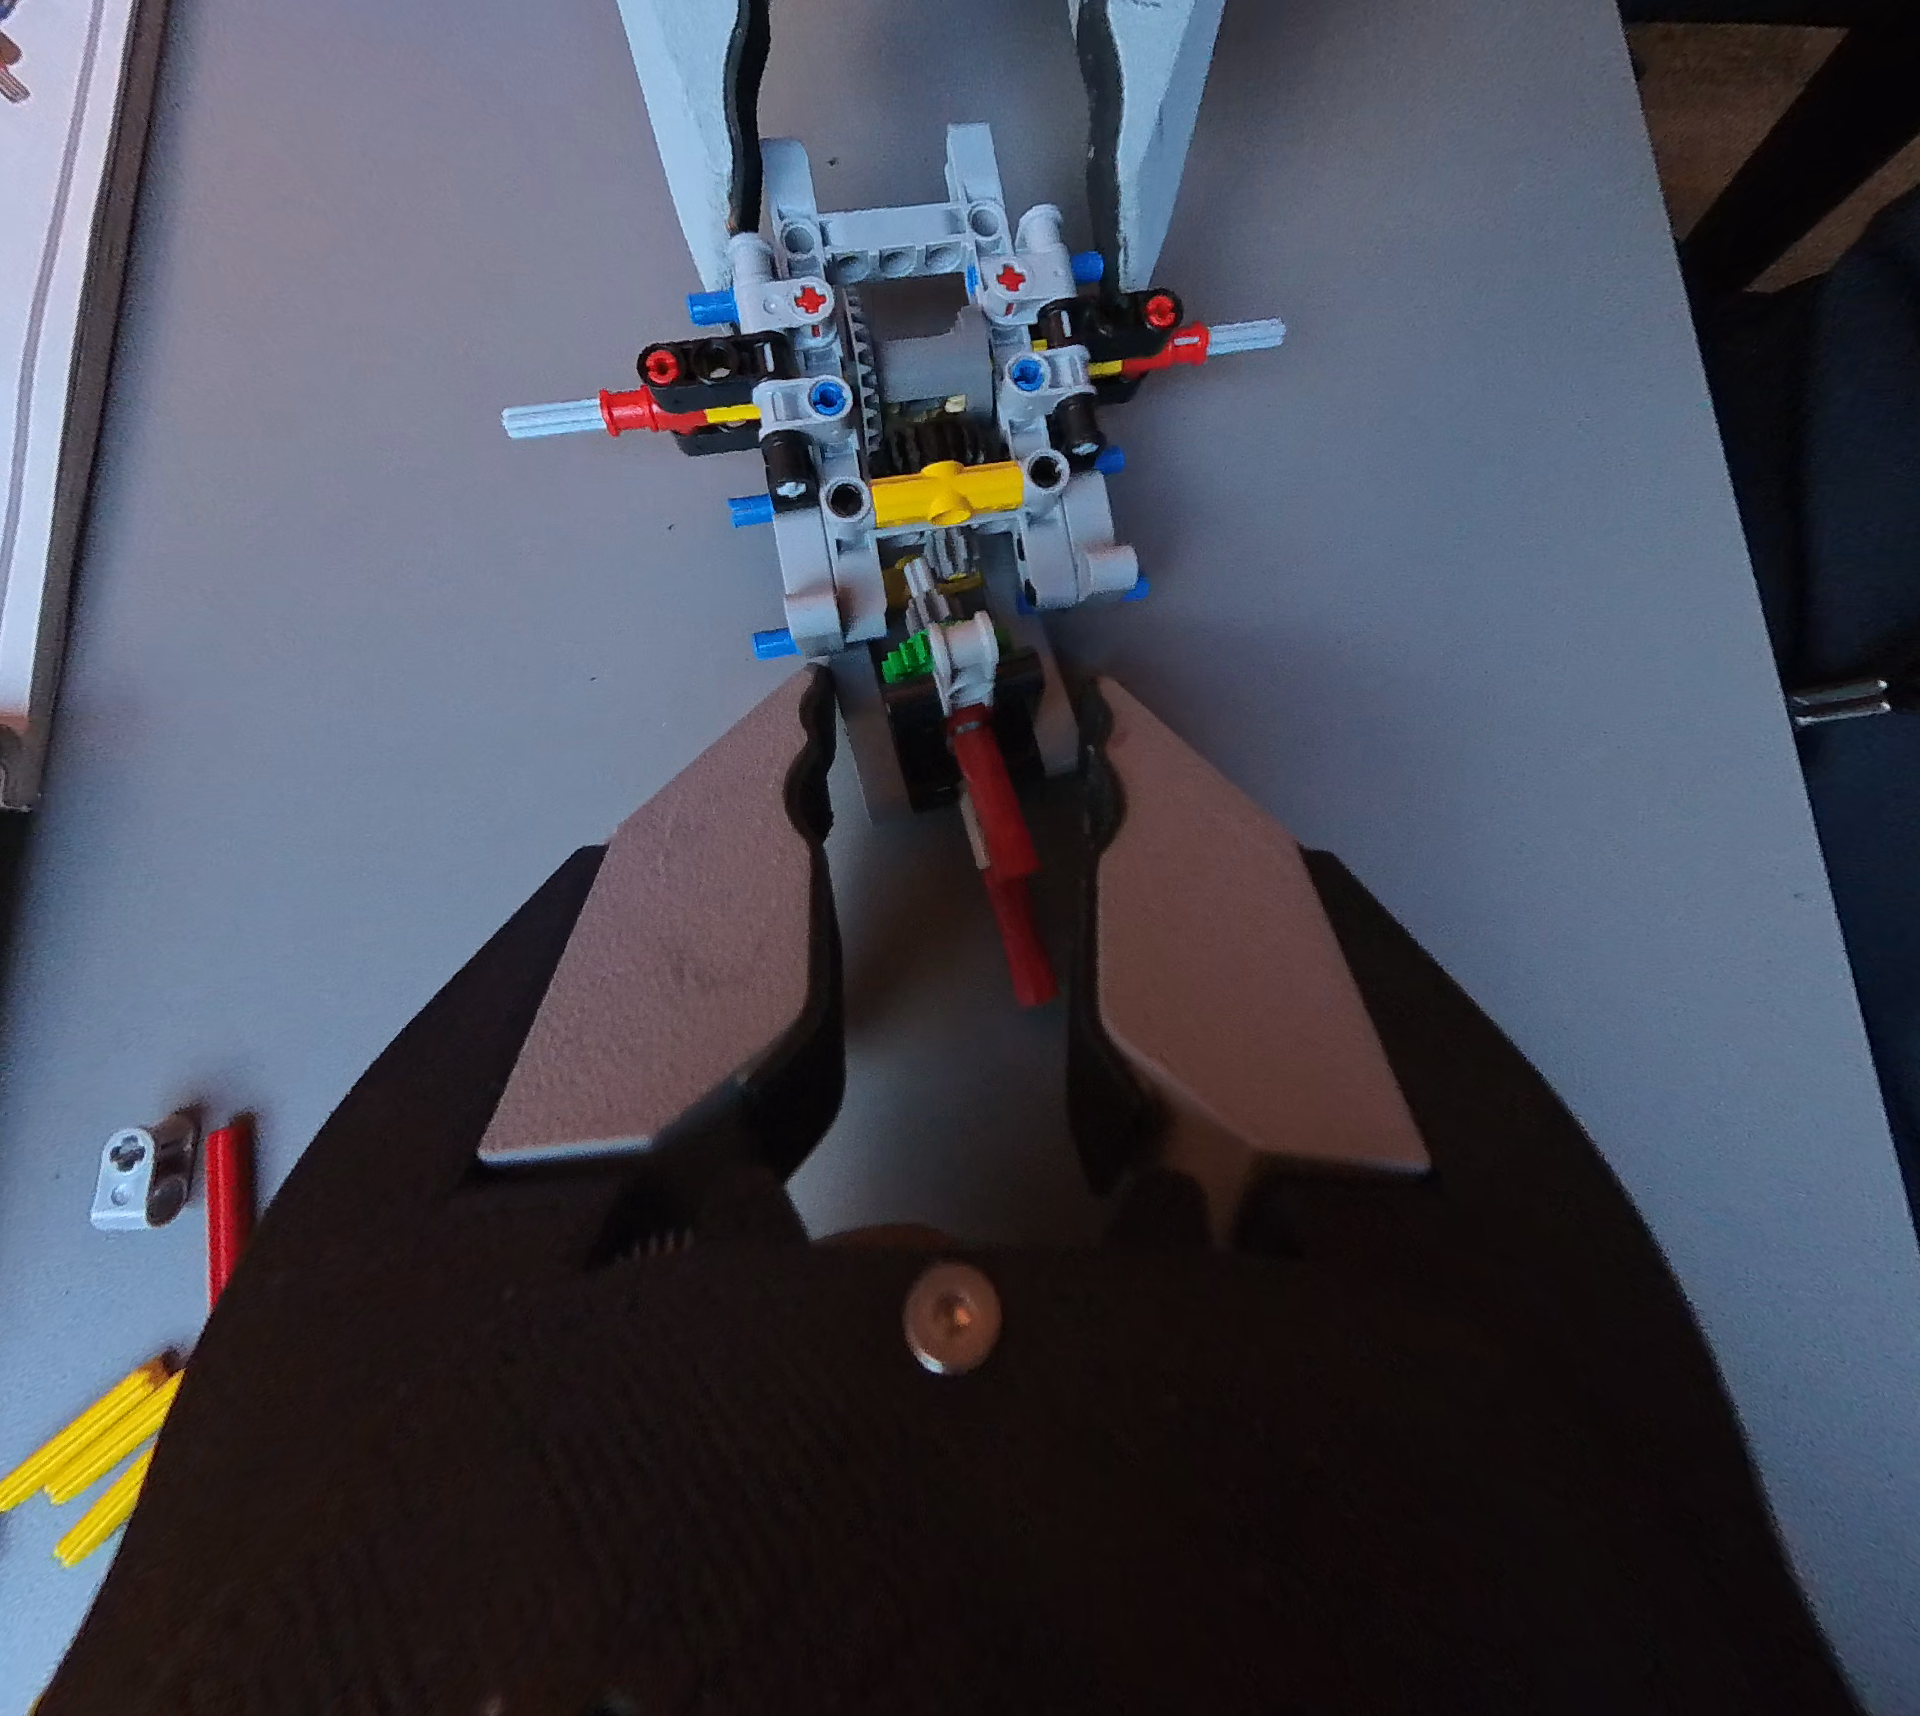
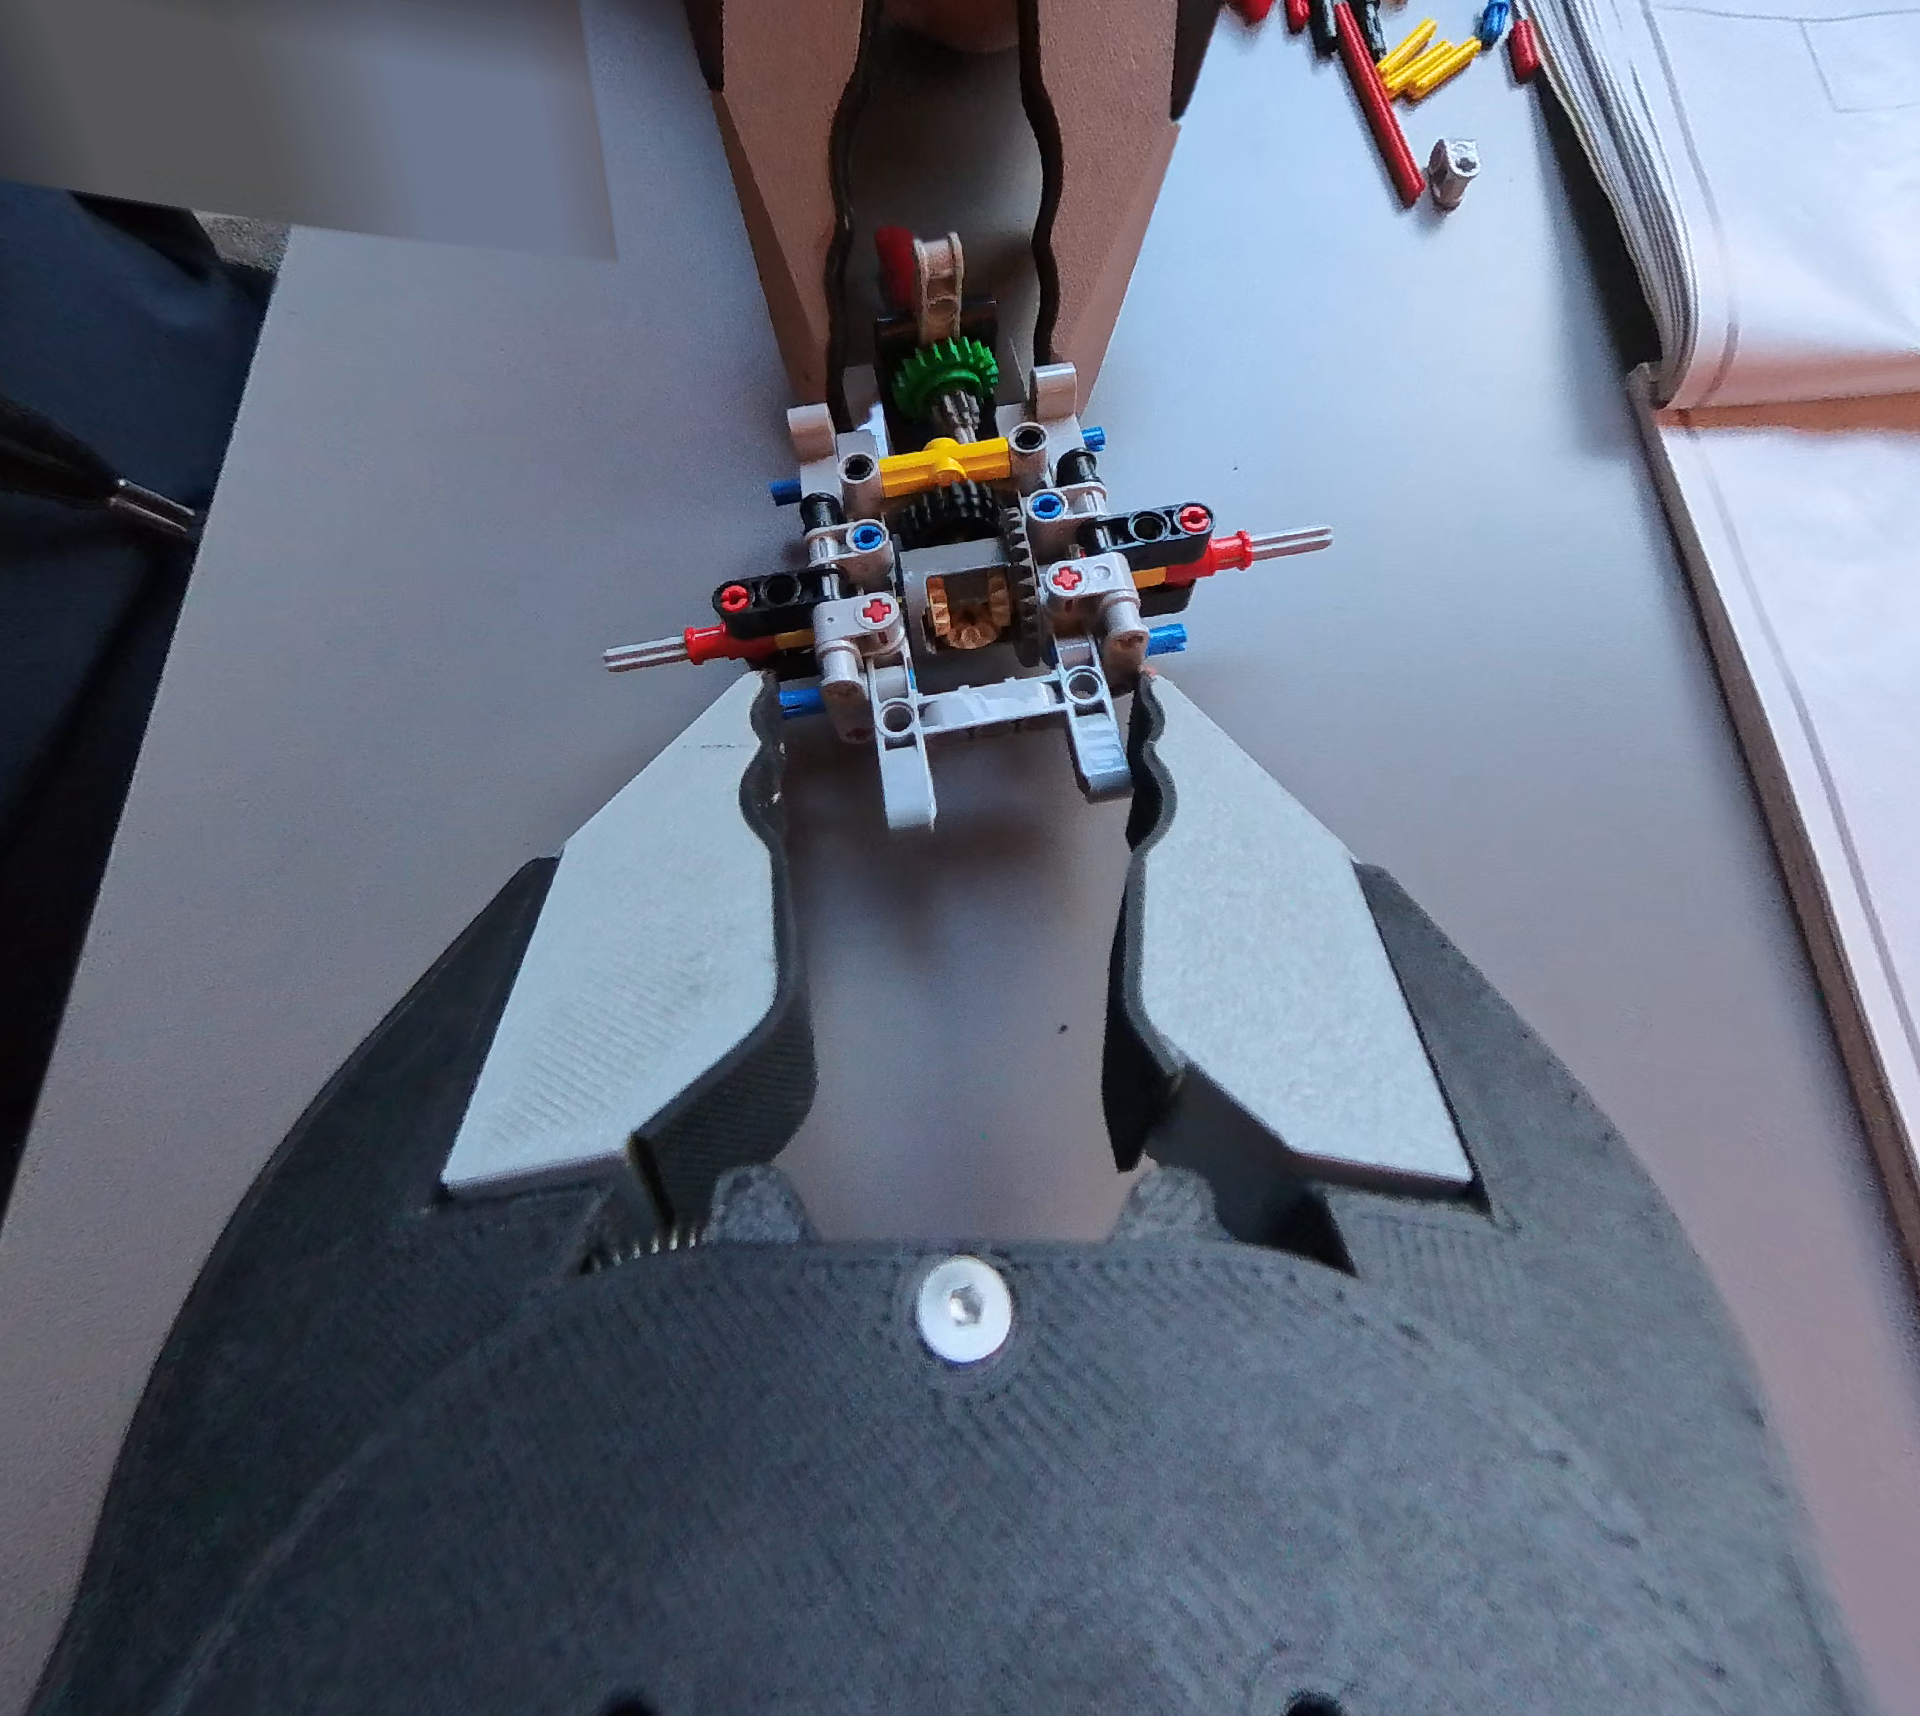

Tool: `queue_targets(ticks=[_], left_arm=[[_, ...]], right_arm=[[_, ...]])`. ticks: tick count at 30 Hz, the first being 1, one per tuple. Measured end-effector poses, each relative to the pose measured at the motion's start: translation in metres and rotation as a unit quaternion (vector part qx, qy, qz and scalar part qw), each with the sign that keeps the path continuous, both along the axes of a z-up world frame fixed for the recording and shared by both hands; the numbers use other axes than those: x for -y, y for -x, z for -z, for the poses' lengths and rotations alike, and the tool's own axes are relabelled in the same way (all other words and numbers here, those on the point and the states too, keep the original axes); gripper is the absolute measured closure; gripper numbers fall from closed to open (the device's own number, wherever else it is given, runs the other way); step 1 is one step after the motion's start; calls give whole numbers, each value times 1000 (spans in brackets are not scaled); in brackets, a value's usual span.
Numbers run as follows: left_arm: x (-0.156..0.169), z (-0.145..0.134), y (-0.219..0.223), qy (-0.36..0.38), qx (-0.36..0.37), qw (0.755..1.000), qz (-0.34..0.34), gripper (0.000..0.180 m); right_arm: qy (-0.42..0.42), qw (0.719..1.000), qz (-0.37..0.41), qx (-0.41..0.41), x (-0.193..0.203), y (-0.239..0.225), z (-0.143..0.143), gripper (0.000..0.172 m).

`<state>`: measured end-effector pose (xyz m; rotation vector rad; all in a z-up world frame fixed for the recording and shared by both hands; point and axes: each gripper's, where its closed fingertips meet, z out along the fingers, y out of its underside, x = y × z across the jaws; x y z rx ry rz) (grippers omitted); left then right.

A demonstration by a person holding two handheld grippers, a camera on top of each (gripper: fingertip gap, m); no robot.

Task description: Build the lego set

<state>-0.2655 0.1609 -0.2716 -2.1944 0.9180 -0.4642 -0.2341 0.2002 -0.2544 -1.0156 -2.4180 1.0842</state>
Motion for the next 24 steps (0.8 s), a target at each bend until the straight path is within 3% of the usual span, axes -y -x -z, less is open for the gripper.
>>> queue_targets(ticks=[7,14,20,24], left_arm=[[0,0,-1,-1,-1,1000,2,137],[1,-4,3,6,1,1000,-5,134],[1,-21,4,-21,22,1000,-7,157],[3,-12,3,-12,-4,1000,1,158]], right_arm=[[-56,998,0,-5,0,-3,-4,108],[-35,999,5,18,0,-4,2,108],[-27,999,3,25,1,-4,8,108],[-15,1000,5,18,1,-3,2,108]])
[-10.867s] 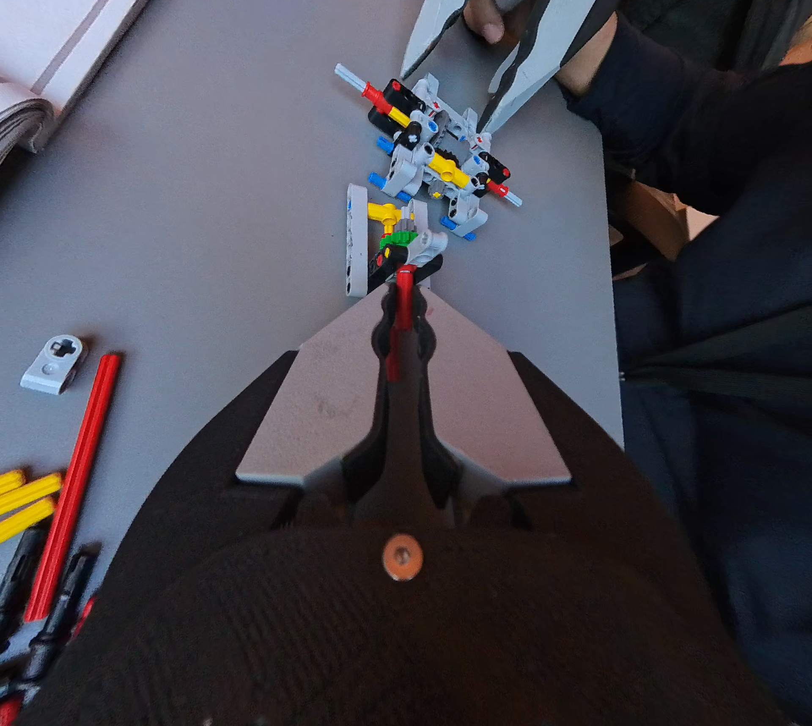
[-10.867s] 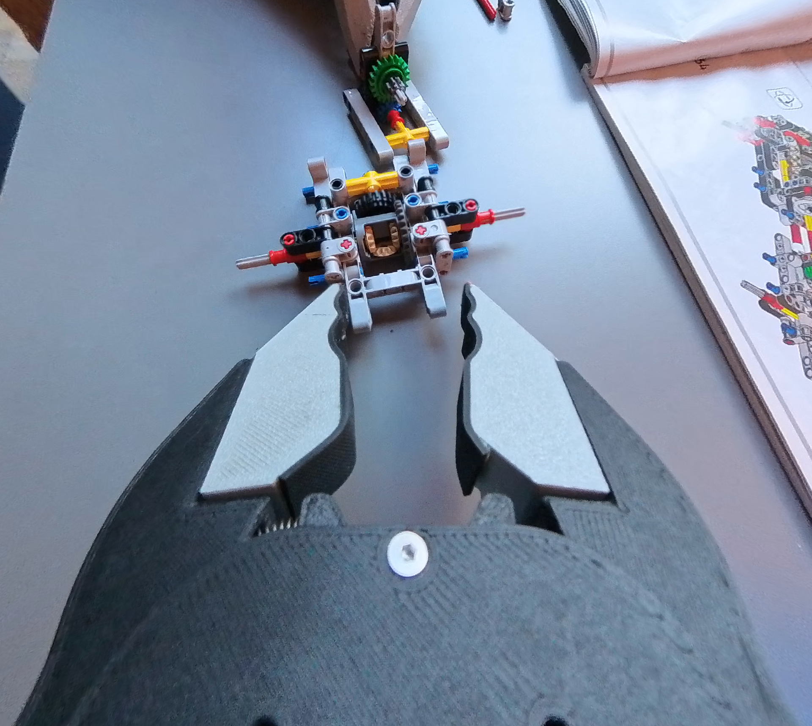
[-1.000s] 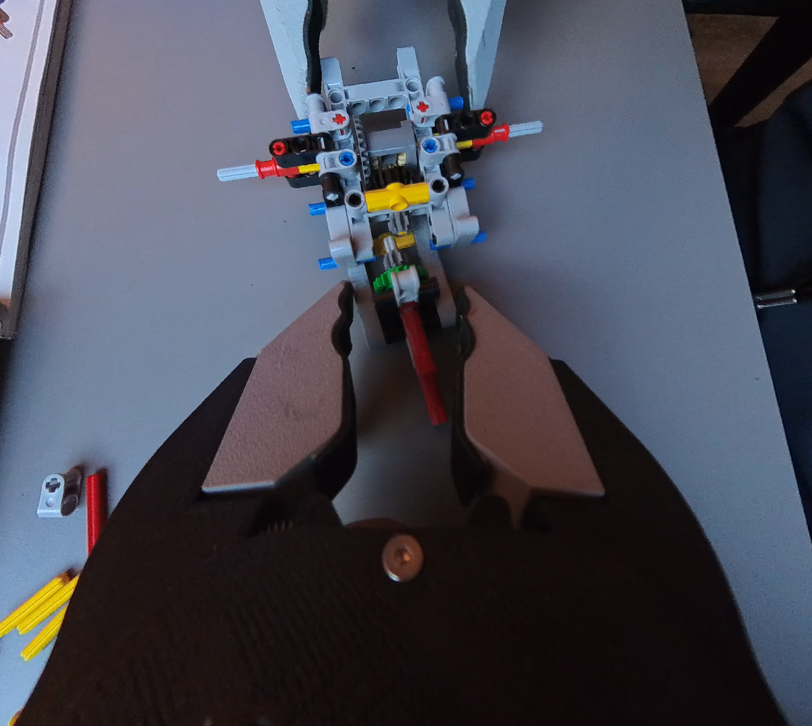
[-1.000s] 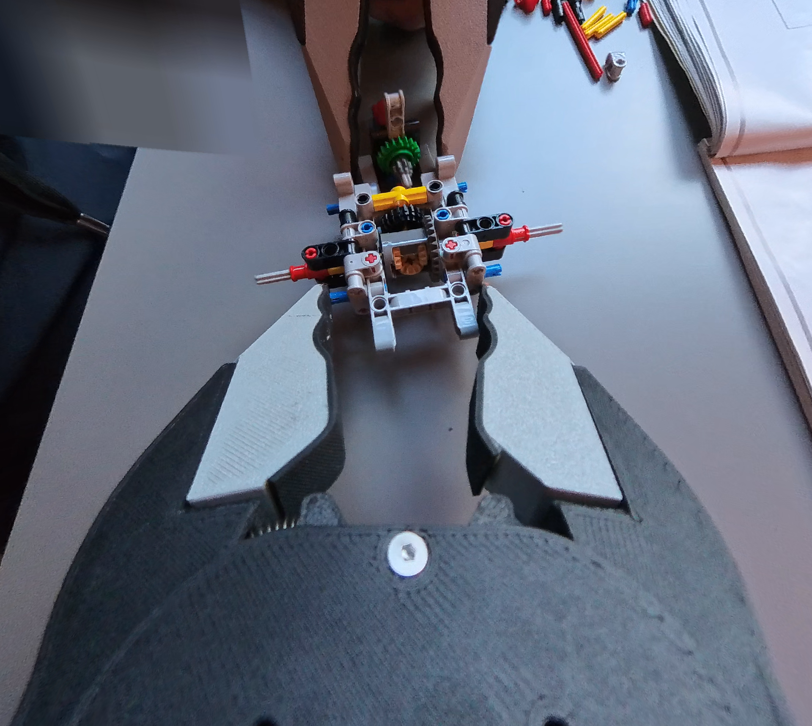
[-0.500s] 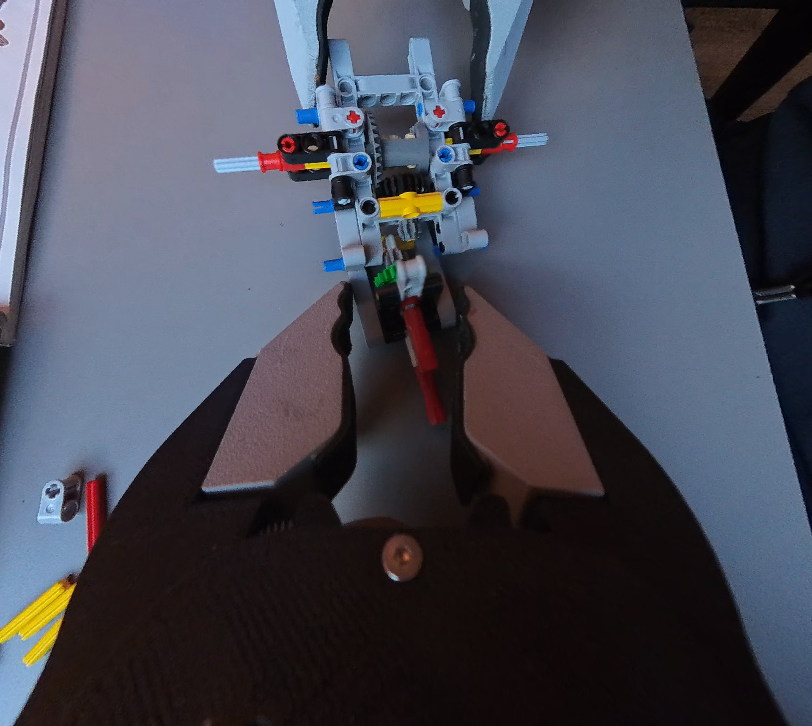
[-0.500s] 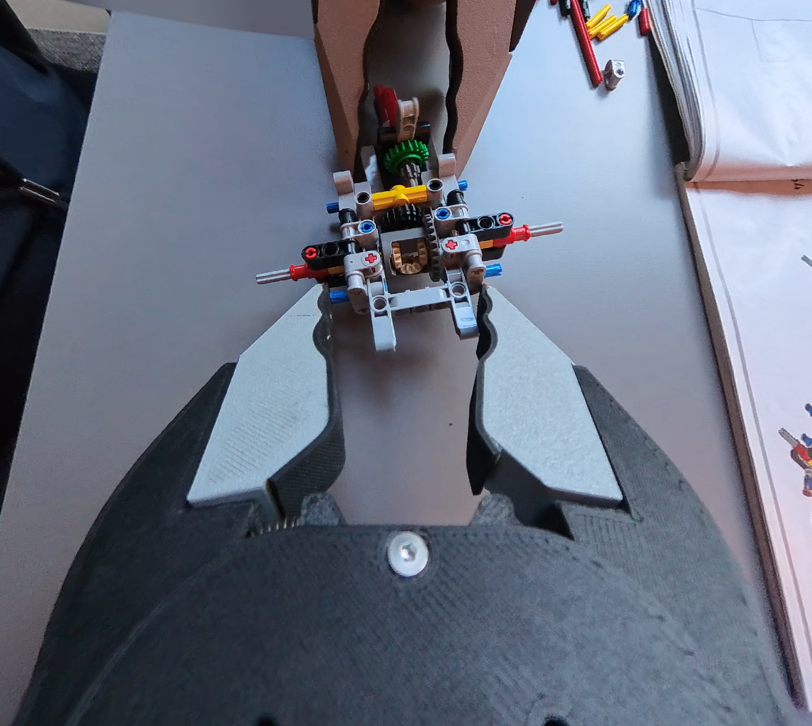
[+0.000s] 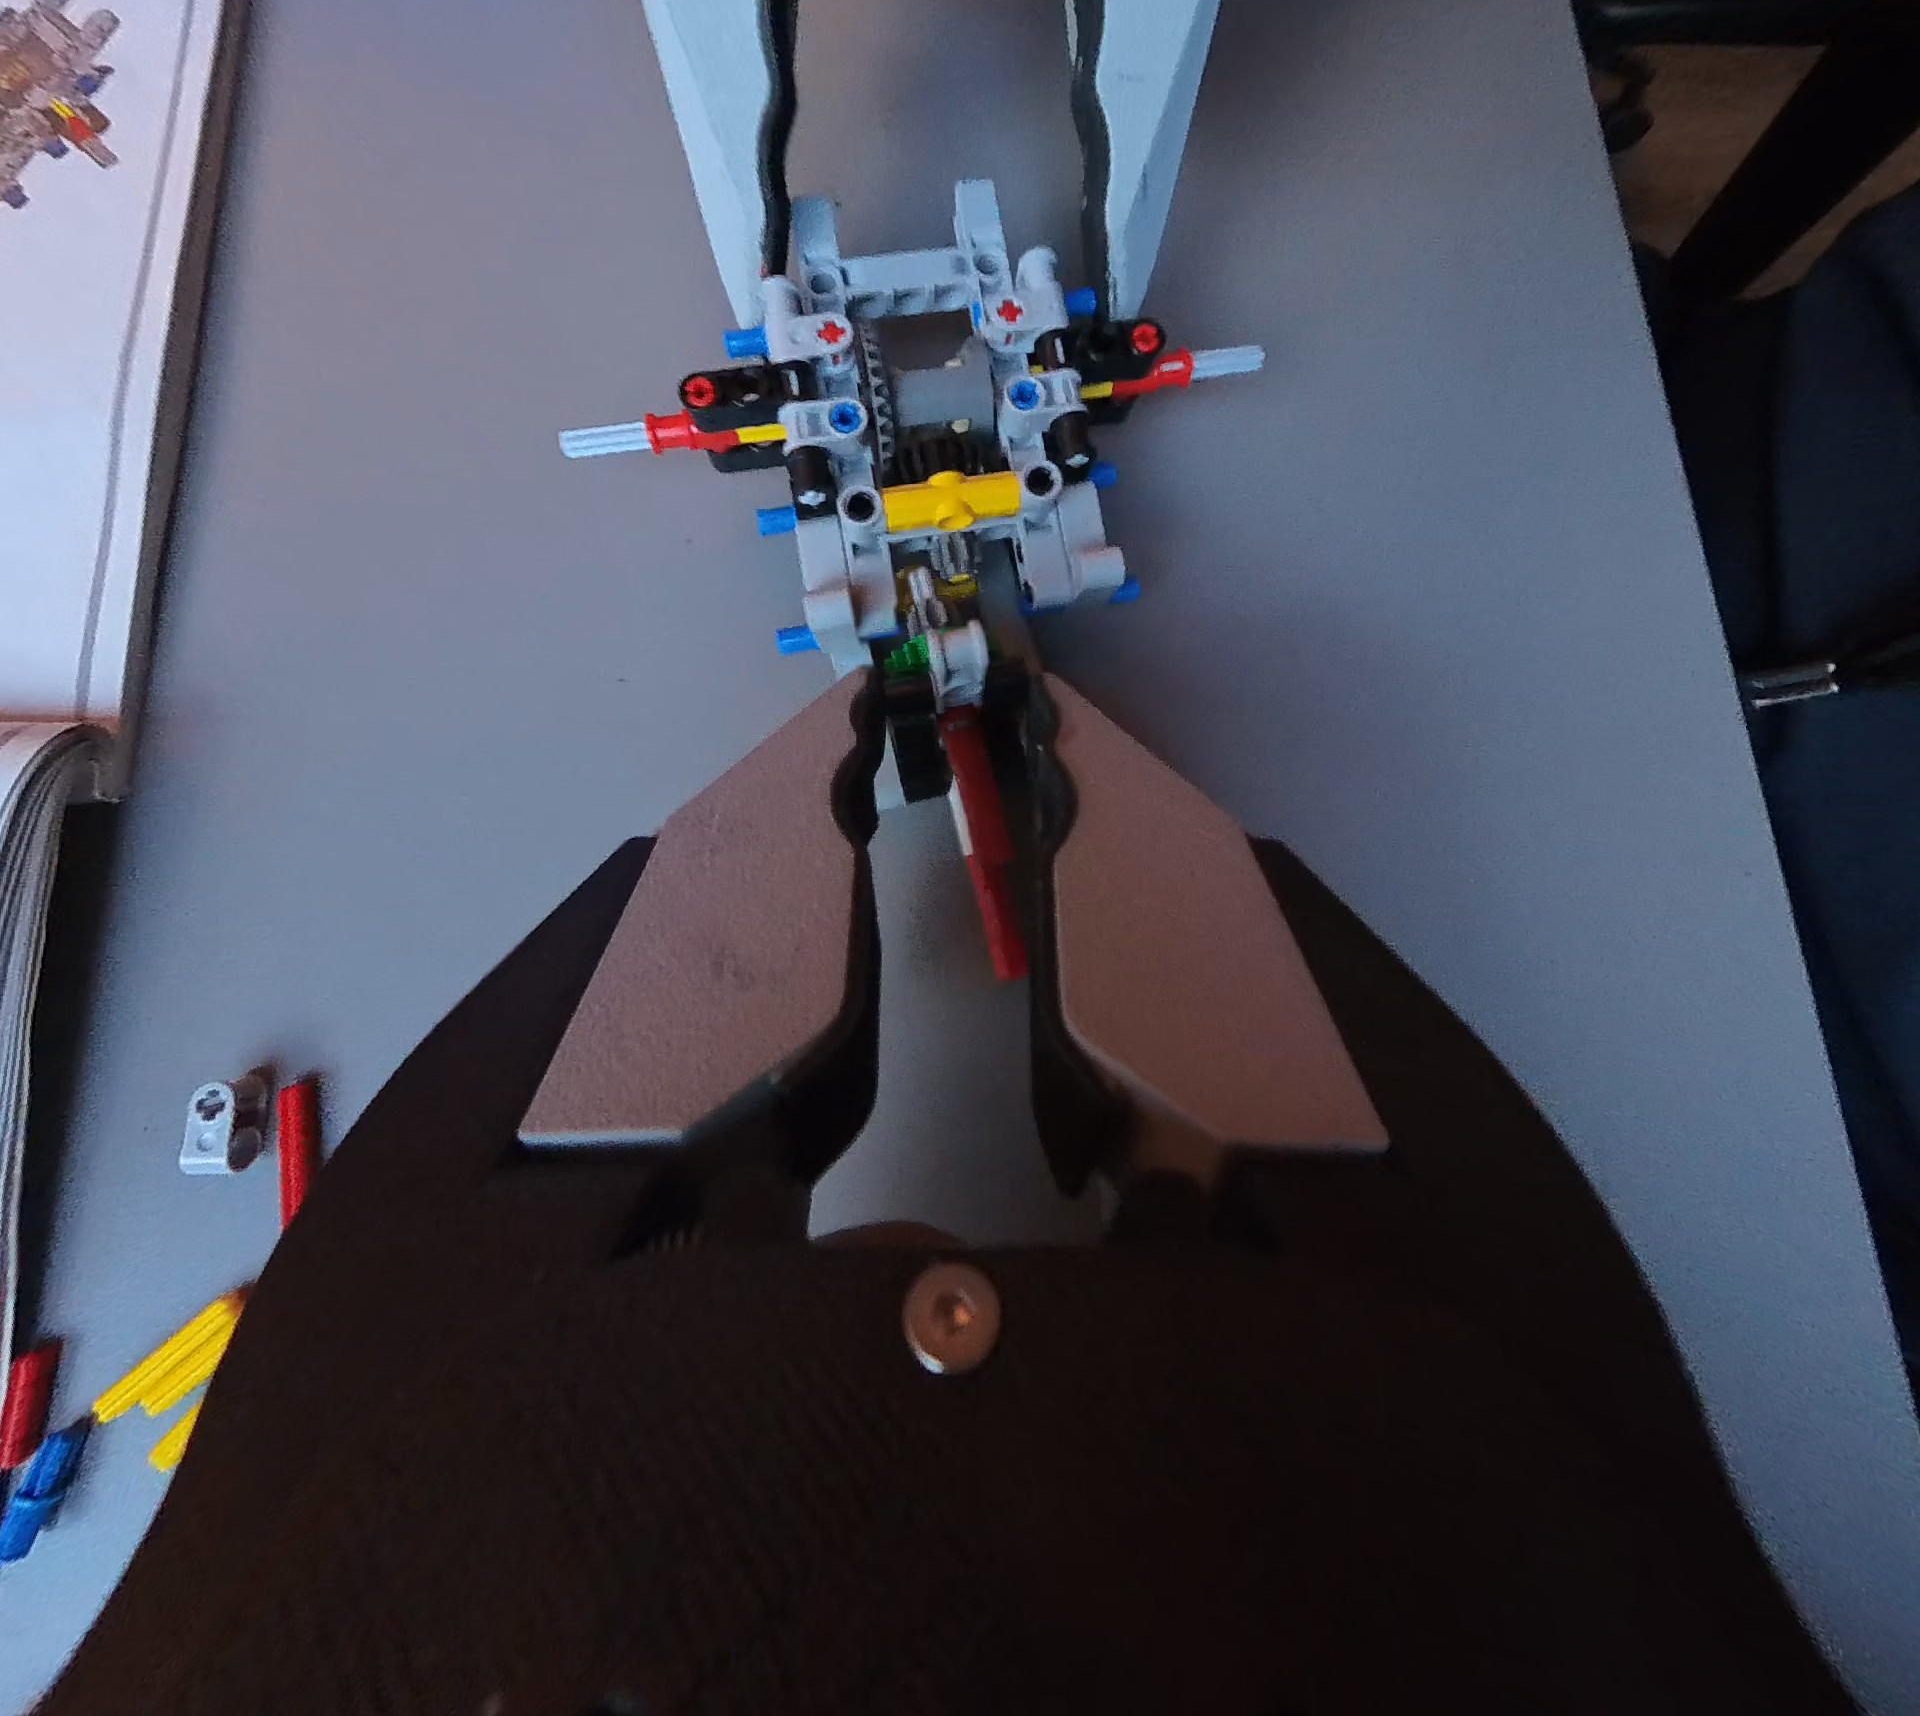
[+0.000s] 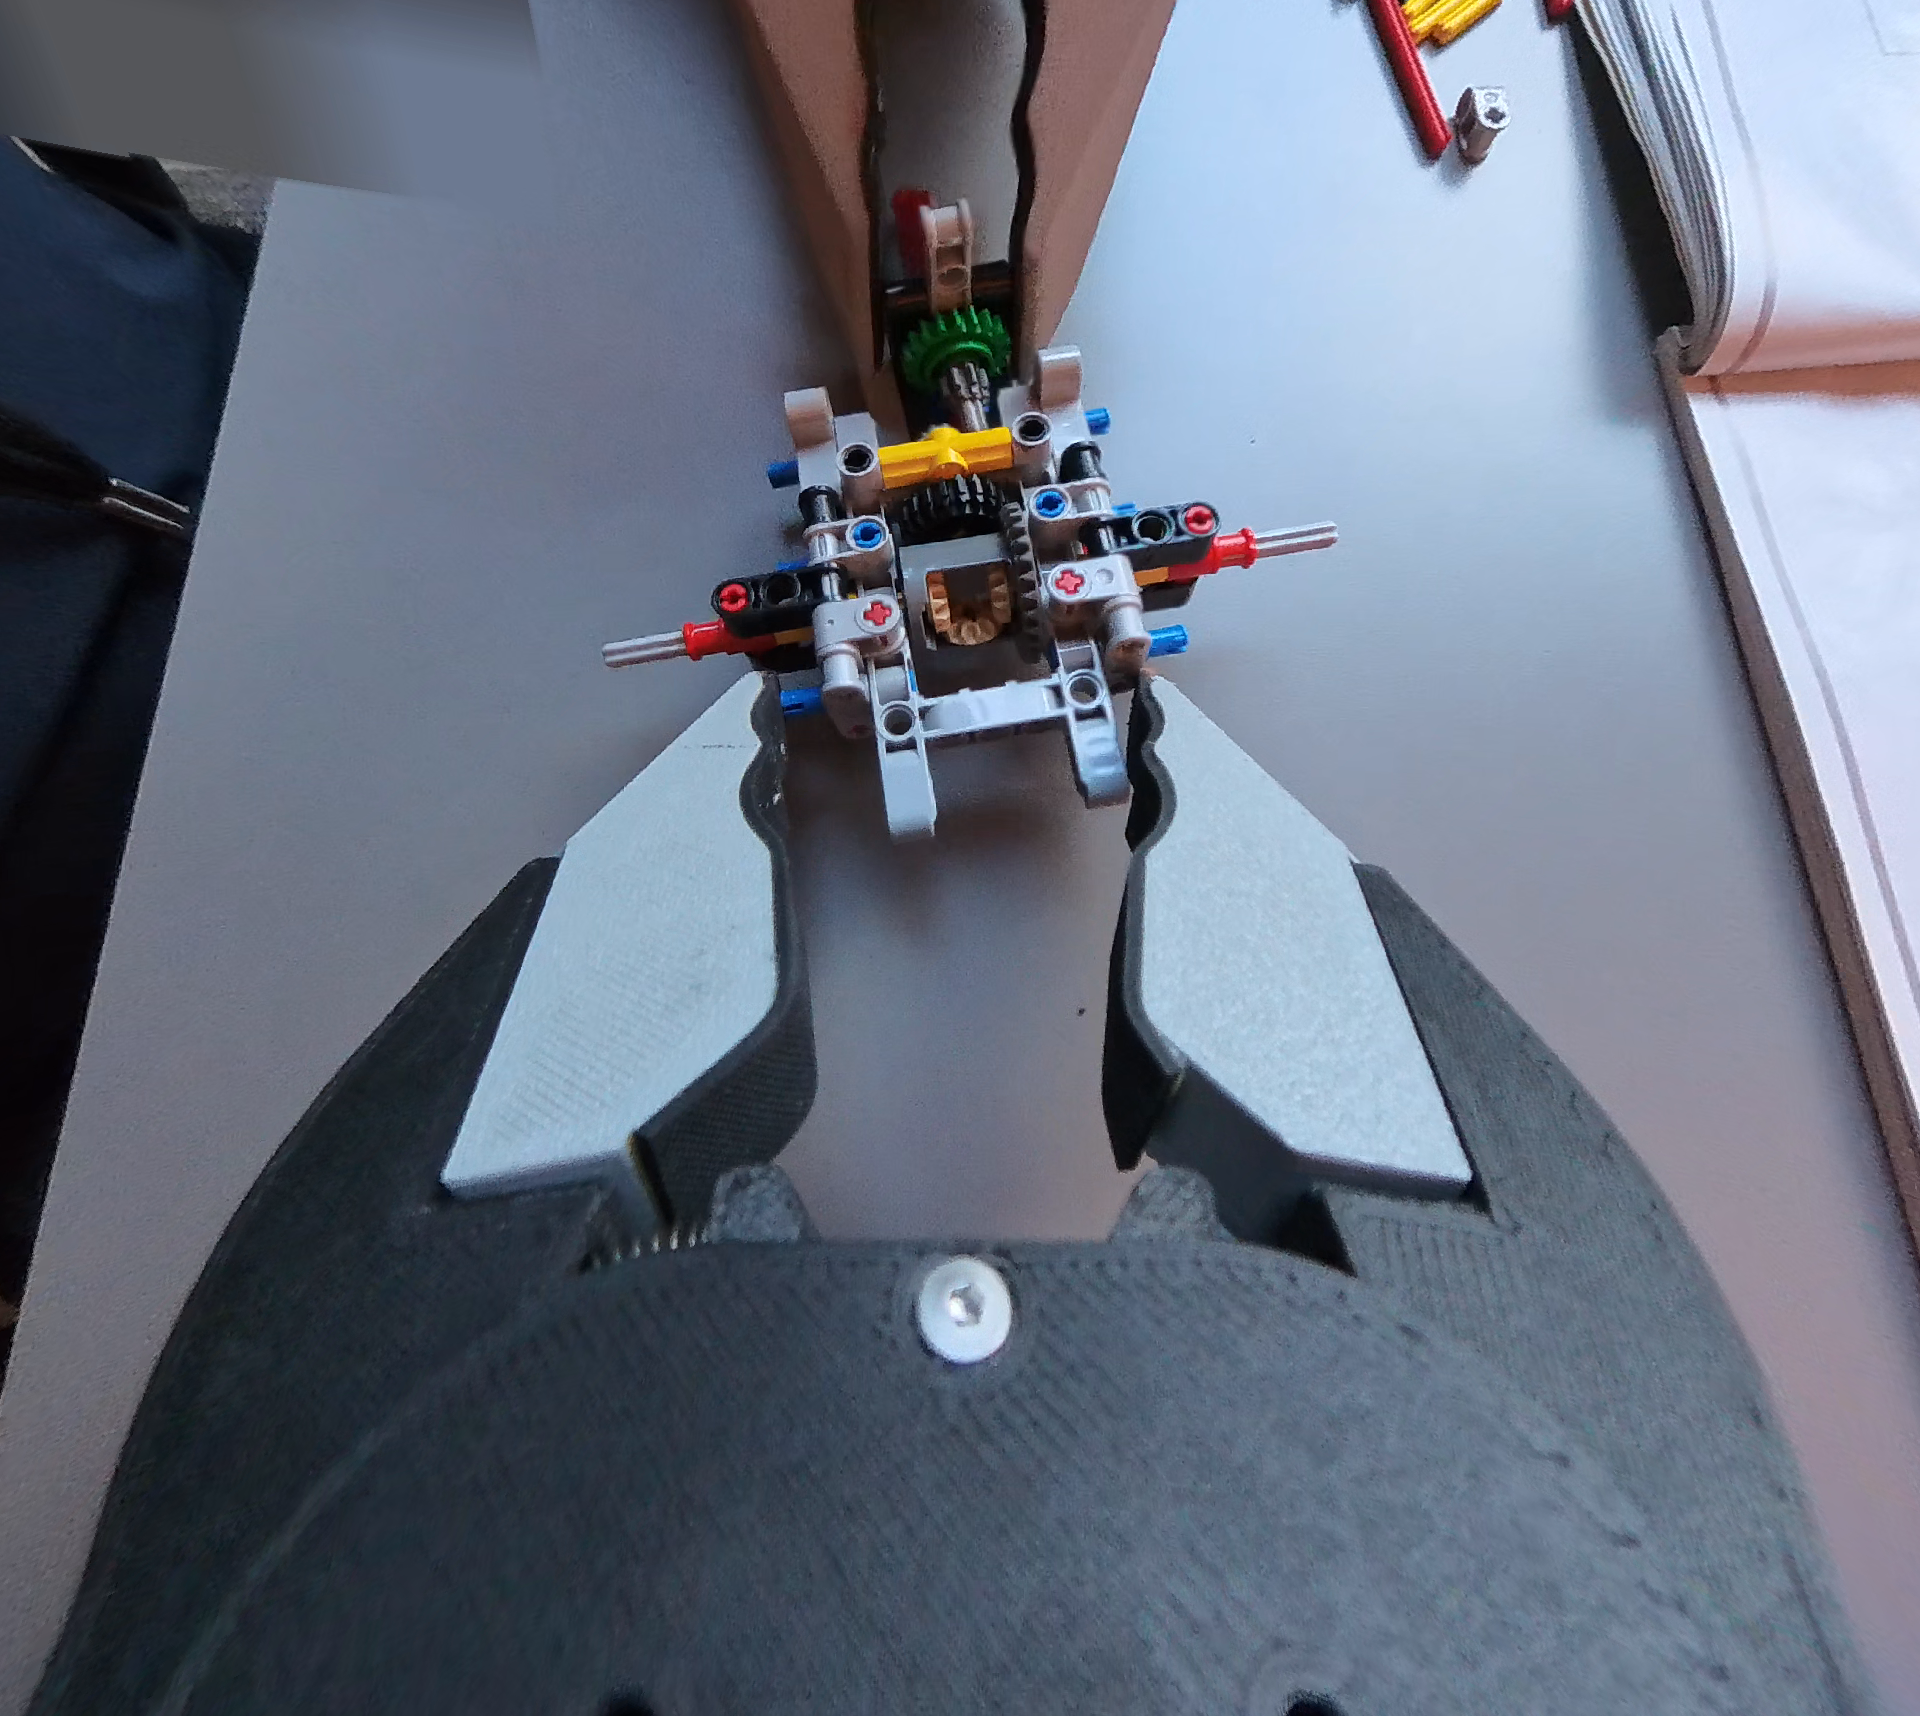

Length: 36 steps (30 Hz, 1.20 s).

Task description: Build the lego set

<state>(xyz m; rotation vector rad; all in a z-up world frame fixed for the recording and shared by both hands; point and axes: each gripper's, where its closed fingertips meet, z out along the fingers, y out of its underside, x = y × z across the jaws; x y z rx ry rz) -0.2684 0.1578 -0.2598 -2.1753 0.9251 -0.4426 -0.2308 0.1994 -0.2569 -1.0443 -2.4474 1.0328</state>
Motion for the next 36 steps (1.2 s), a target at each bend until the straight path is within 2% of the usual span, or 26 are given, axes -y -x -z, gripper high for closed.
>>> queue_targets(ticks=[6,15,36], left_arm=[[-1,2,-2,-5,-12,1000,2,158],[-1,2,-2,-19,14,1000,16,158],[-2,2,-4,-14,24,1000,13,158]], right_arm=[[-4,1000,2,1,-1,0,2,108],[2,1000,1,0,-1,-1,2,108],[8,1000,-2,-1,0,-1,3,108]])
